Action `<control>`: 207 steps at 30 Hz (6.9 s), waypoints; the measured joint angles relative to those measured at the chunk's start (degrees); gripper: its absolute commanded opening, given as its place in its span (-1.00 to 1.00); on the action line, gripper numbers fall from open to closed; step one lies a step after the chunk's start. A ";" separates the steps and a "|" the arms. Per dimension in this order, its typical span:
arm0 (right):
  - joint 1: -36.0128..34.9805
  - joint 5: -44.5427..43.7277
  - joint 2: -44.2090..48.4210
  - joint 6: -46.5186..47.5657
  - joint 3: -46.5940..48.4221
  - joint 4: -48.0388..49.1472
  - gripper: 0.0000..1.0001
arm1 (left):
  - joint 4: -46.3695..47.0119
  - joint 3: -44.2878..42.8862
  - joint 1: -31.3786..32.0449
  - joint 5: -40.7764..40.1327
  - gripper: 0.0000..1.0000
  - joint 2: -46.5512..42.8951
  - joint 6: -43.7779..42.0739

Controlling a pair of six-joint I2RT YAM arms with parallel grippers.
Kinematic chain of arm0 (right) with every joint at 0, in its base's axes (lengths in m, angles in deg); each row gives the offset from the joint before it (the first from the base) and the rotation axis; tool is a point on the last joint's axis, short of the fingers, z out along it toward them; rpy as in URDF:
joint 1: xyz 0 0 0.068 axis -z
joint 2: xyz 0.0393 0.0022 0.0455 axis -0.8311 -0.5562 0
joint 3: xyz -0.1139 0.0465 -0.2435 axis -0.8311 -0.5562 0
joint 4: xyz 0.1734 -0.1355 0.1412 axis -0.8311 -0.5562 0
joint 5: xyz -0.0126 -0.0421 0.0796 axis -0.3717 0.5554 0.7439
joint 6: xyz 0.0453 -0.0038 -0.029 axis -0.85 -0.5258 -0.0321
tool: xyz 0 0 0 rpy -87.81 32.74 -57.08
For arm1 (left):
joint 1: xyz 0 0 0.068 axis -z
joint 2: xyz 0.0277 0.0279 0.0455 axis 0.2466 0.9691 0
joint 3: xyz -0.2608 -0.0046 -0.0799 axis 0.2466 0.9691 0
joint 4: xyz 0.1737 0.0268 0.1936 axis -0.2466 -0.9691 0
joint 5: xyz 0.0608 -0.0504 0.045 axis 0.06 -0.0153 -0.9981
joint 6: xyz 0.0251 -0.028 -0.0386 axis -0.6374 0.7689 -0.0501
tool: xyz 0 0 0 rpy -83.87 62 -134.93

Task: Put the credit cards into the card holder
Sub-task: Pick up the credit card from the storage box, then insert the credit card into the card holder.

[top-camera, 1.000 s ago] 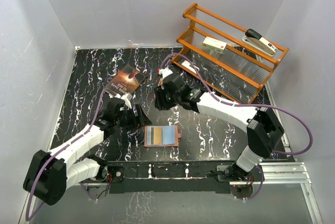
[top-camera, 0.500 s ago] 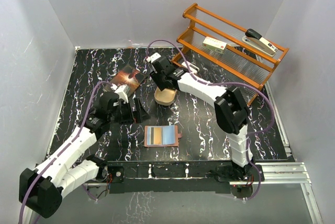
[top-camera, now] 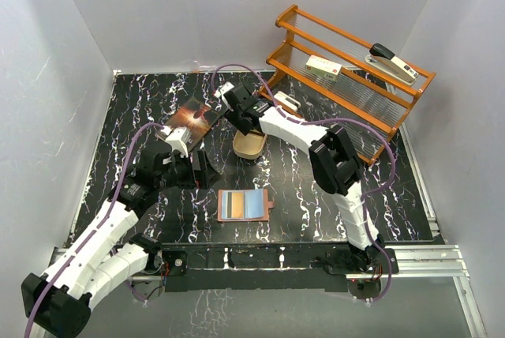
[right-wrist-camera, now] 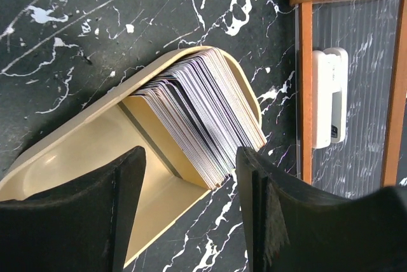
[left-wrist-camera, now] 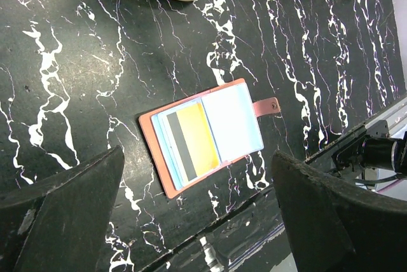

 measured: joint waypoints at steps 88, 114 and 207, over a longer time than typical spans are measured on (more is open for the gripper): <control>0.63 56.26 57.42 -48.48 -55.49 24.92 -1.00 | 19.52 -0.07 0.00 11.34 0.08 3.28 26.34; 0.68 61.18 60.15 -73.79 -66.69 48.48 -1.00 | 37.62 3.65 -0.37 19.39 -0.39 3.63 38.97; -0.42 40.33 34.01 -53.09 -62.55 21.57 -0.70 | 47.82 15.21 1.99 18.58 -1.00 39.56 27.71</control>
